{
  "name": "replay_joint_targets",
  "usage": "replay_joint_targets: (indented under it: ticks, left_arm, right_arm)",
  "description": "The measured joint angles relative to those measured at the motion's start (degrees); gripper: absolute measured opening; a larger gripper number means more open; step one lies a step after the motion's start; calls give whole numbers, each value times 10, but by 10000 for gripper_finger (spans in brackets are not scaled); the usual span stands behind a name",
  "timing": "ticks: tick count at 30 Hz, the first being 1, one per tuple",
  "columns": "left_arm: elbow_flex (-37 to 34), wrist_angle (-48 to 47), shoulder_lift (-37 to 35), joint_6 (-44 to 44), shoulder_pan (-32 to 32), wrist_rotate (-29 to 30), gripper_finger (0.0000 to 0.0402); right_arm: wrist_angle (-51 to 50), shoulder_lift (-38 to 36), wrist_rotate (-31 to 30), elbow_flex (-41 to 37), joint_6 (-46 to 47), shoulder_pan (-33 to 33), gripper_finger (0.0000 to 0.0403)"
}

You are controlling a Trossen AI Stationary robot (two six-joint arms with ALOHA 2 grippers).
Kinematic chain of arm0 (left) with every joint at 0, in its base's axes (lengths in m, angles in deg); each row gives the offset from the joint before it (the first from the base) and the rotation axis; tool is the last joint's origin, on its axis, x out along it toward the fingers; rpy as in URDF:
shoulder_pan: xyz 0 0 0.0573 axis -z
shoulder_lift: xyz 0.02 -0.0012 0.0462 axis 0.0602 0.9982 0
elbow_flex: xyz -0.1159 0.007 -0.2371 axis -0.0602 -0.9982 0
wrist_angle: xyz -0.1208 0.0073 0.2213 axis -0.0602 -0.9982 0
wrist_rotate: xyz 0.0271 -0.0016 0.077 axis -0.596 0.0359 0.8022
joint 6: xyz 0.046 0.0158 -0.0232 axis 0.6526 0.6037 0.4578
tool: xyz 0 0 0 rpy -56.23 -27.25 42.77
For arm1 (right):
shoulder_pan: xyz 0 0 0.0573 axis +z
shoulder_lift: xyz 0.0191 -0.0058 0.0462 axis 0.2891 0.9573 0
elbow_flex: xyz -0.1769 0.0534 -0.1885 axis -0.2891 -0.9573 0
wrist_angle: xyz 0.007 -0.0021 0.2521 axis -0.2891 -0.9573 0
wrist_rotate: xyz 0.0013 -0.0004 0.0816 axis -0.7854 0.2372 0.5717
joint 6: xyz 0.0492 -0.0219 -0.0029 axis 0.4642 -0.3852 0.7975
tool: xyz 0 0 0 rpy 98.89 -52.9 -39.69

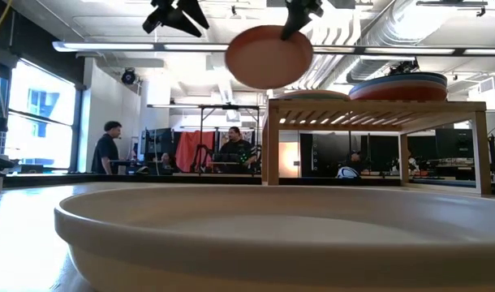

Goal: Place and stack plates onto a shelf
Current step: Stack the brown plate on top of the light yellow plate onto the shelf

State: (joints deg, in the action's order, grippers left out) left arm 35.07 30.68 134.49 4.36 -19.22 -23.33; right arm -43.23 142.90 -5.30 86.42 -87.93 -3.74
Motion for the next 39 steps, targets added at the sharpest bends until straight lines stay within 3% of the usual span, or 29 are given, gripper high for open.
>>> replay_joint_targets:
  ticks: [4,16,21,27,39]
  left_arm:
    - [0,-1,-5,0,1,0,115]
    - [0,-15,-2,0,2,0,115]
    - [0,-20,-2,0,2,0,115]
    - [0,-20,-2,0,2,0,115]
    - [0,-21,-2,0,2,1,115]
  right_arm:
    - [-1,-20,33,0,-17,-55,0]
    - [-19,-29,315,0,3,-283,0]
    - [-59,-21,392,0,27,-346,0]
    - [-131,15,450,0,15,-379,0]
    - [-174,70,506,0,-3,-379,0]
